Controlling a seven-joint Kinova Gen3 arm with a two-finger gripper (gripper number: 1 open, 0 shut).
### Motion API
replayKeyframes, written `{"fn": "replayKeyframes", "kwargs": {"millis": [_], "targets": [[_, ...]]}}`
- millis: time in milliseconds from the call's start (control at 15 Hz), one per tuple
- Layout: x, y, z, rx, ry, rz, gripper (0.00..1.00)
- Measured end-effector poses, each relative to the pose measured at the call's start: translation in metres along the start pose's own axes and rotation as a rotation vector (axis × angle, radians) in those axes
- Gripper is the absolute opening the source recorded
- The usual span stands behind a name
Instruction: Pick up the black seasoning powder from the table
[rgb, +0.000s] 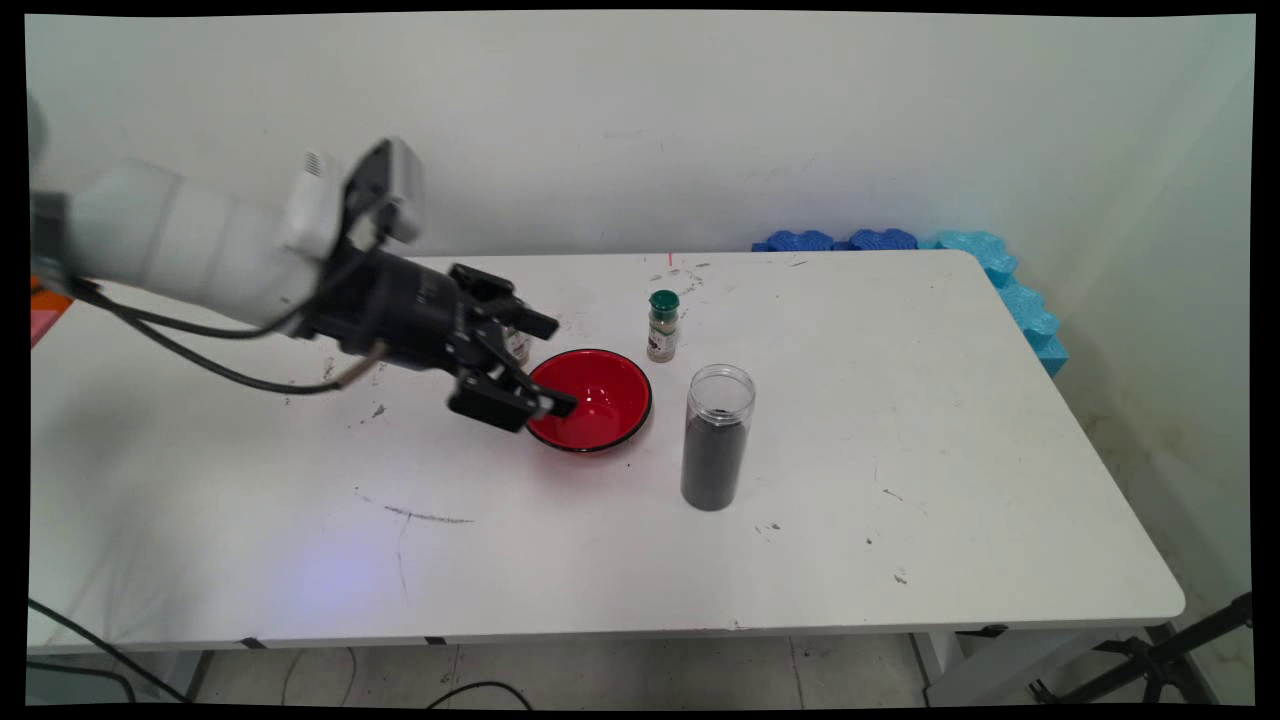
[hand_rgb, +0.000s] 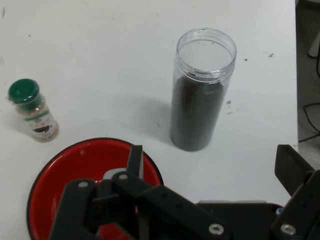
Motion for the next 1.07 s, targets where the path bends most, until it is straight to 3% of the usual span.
{"fn": "replayKeyframes", "kwargs": {"millis": [667,1067], "targets": [[-0.006,0.001,0.082,-0.034,0.013,0.008,1.00],[-0.004,0.001,0.115,-0.058,0.025,0.036,1.00]]}}
